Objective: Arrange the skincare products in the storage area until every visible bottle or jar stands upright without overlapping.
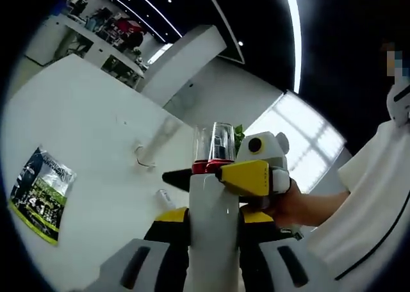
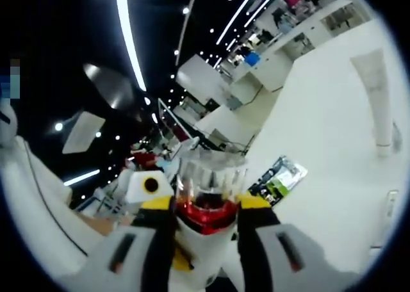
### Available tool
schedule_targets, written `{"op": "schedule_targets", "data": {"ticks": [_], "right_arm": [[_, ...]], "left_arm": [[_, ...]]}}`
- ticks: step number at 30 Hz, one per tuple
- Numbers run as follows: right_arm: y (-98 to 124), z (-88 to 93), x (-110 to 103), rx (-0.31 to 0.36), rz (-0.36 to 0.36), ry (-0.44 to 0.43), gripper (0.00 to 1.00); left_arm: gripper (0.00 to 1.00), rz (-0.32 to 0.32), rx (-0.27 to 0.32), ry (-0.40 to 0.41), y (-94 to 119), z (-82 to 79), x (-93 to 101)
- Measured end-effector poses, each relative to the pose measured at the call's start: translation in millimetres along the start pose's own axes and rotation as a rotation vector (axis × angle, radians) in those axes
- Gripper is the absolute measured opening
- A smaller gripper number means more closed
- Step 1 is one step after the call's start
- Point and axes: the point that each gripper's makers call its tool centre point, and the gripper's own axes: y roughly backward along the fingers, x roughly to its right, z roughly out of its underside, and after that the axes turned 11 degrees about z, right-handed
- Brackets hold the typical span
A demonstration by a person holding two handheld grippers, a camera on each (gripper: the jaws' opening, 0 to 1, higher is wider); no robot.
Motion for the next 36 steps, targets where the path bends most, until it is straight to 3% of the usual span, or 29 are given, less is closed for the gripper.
{"op": "schedule_targets", "data": {"ticks": [9,18,22,26,36], "right_arm": [[0,7.7,-4,-0.05,0.008,0.04,0.34],[-2,10.2,-12,-0.02,0.019,0.166,0.33],[-2,8.8,-11,-0.012,0.029,0.157,0.32],[-1,10.1,-15,-0.006,0.035,0.222,0.32],[-2,13.2,-10,-0.005,0.058,0.251,0.32]], "left_arm": [[0.27,-0.001,-0.045,-0.046,2,6.2,-0.5],[0.29,0.001,-0.068,-0.089,4,8.6,-0.9],[0.3,0.001,-0.062,-0.086,5,6.7,-1.5],[0.32,0.0,-0.054,-0.07,5,5.0,-1.3],[0.34,-0.011,-0.047,-0.039,8,6.7,-4.7]]}}
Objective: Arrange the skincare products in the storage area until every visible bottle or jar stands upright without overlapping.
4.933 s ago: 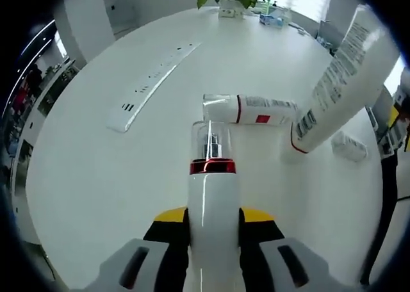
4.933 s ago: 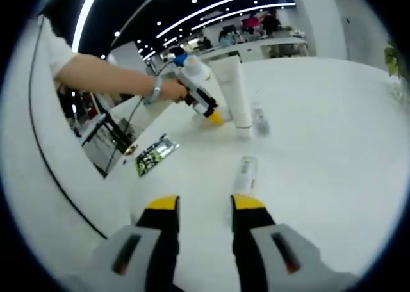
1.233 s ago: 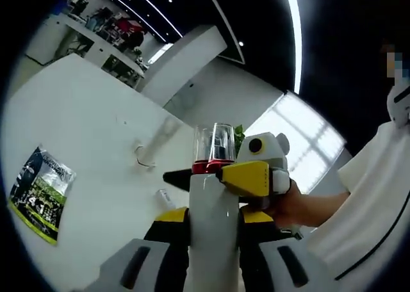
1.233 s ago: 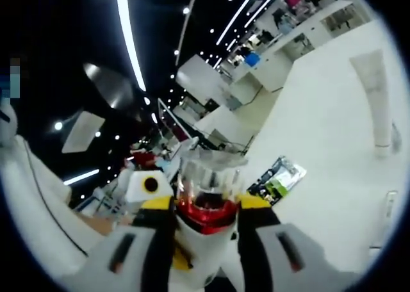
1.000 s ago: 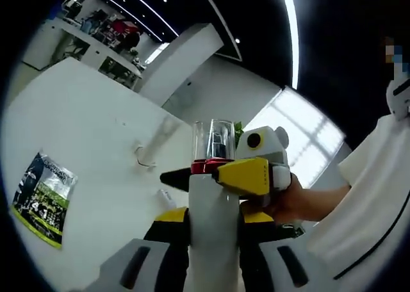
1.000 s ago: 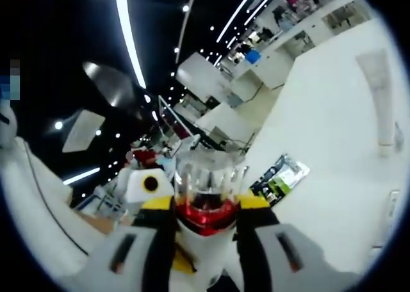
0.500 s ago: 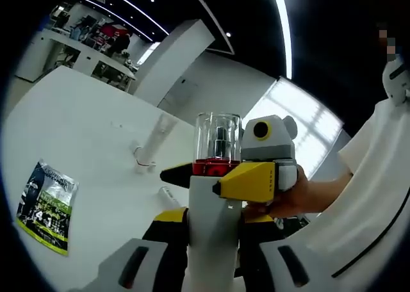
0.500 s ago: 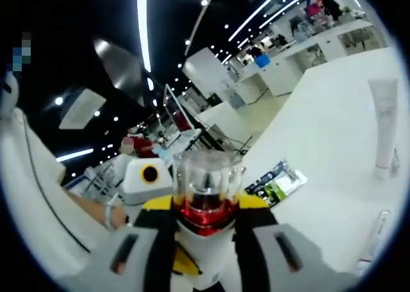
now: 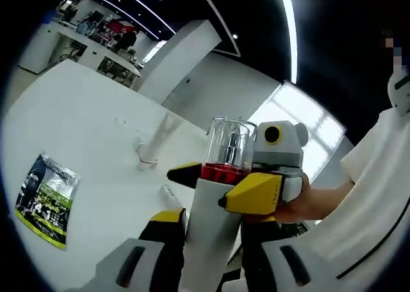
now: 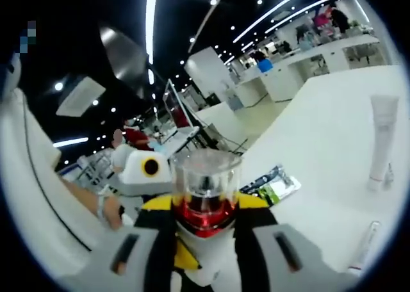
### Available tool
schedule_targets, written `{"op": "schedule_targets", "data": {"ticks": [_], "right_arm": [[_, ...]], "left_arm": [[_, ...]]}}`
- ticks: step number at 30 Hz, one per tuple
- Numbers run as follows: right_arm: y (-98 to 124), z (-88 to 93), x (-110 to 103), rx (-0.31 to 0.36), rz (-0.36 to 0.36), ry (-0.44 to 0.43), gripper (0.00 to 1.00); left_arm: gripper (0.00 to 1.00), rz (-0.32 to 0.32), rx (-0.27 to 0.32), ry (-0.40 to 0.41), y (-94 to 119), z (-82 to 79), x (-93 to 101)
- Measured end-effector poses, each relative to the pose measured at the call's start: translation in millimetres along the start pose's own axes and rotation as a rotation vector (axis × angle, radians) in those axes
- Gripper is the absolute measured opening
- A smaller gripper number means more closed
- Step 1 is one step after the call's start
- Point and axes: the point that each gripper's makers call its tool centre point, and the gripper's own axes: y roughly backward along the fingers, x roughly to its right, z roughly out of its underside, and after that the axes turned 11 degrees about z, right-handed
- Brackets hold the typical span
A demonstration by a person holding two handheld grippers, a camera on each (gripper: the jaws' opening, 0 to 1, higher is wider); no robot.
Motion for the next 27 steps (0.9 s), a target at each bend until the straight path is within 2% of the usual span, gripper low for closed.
{"op": "schedule_targets", "data": {"ticks": [8,16,27], "right_arm": [[0,4.3,18,0.0,0.054,0.035,0.32],[-4,6.0,40,-0.017,0.107,0.072,0.32],[-15,19.0,66,-0.066,0.154,0.181,0.32]], "left_arm": [[0.34,-0.03,0.01,0.033,10,3.7,-10.0],[0.35,-0.078,-0.02,0.031,16,9.7,-17.5],[0.35,-0.144,0.014,0.06,36,11.7,-25.4]]}}
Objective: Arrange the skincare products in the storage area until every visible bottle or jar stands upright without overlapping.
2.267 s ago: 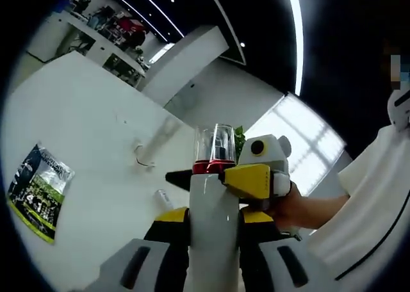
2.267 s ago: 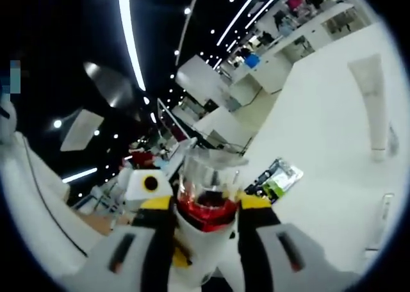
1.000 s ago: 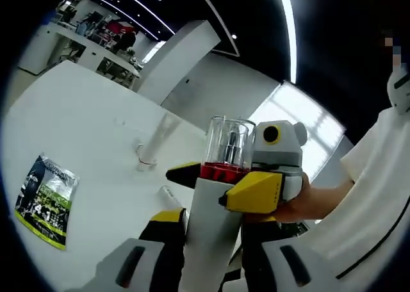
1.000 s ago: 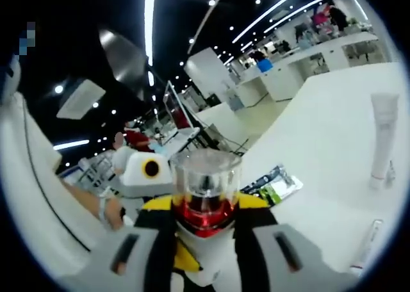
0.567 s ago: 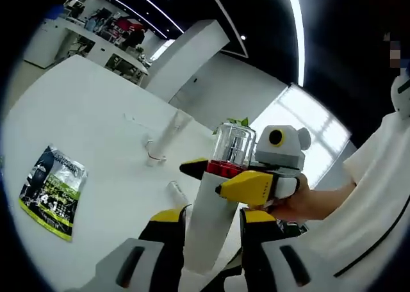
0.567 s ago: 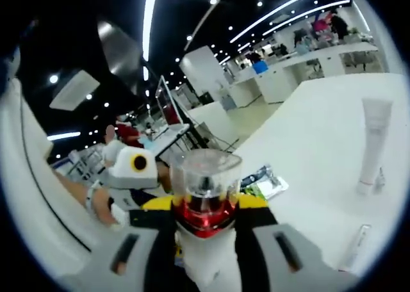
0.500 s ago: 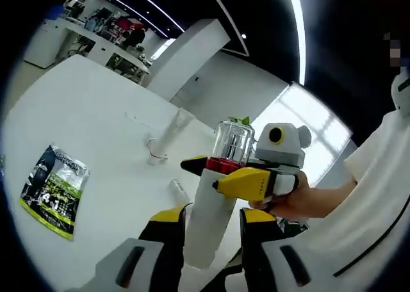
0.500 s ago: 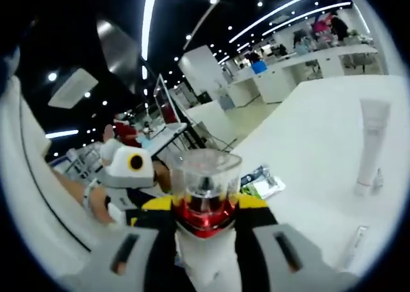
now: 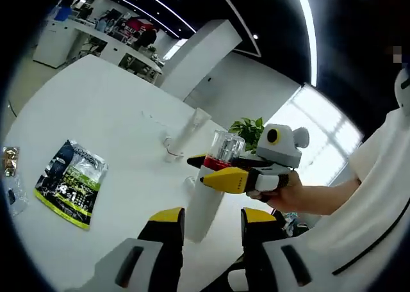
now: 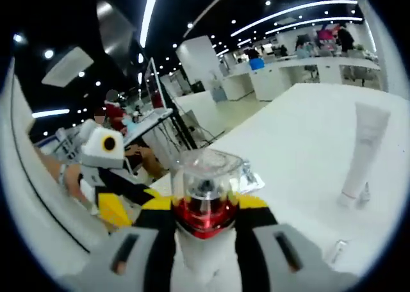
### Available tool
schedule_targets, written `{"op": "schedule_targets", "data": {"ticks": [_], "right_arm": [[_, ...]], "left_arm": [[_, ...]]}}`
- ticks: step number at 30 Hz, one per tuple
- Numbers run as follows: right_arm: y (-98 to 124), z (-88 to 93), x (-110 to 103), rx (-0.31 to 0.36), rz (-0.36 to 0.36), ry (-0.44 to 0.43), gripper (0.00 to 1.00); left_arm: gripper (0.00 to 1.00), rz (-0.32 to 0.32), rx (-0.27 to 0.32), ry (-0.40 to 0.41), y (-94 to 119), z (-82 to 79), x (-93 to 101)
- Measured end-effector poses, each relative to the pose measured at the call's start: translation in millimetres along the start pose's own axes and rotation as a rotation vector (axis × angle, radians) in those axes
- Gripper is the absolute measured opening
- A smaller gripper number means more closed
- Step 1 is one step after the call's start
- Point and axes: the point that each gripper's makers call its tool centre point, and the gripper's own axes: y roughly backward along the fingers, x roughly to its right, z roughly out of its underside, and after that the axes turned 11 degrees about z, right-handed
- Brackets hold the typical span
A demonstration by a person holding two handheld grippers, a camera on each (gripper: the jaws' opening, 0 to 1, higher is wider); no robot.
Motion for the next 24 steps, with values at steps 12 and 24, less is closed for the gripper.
{"op": "schedule_targets", "data": {"ticks": [12,24], "right_arm": [[-12,5.8,17,0.011,0.02,0.091,0.32],[-18,10.2,31,0.02,0.05,0.143,0.32]], "left_arm": [[0.35,-0.068,0.022,0.015,14,-3.3,-11.7],[0.34,-0.127,-0.004,0.022,28,6.8,-16.9]]}}
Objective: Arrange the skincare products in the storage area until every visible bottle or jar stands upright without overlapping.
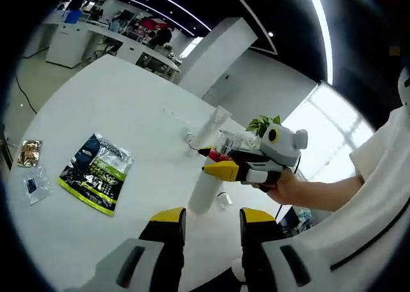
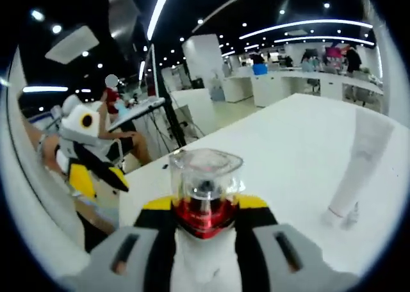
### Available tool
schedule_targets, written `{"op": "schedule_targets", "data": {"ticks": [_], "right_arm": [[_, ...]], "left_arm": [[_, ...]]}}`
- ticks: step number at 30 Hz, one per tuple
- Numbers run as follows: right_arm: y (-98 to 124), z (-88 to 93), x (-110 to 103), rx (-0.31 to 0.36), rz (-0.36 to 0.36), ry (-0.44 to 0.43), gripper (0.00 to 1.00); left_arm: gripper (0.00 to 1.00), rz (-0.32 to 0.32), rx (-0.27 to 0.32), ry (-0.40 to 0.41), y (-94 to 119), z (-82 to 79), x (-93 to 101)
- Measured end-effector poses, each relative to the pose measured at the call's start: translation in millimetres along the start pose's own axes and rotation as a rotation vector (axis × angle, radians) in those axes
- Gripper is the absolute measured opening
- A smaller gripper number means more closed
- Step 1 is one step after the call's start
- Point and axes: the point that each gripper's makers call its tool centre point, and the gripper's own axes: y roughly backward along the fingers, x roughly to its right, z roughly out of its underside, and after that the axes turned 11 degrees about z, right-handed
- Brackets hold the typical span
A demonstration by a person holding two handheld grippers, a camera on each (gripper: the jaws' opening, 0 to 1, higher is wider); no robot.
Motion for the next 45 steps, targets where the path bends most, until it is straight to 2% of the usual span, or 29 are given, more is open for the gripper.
{"op": "schedule_targets", "data": {"ticks": [5,13,29,45], "right_arm": [[-3,1.5,3,0.01,0.014,0.039,0.32],[-7,7.3,5,0.025,0.031,0.112,0.32],[-9,18.7,5,0.062,0.065,0.17,0.33],[-2,16.9,6,0.134,0.084,0.19,0.34]], "left_arm": [[0.34,-0.023,0.013,0.007,4,-0.4,-2.4],[0.34,-0.028,0.001,0.004,5,4.6,-1.1],[0.33,-0.042,-0.005,0.003,11,8.8,-0.4],[0.32,-0.033,-0.022,0.004,6,14.0,1.4]]}}
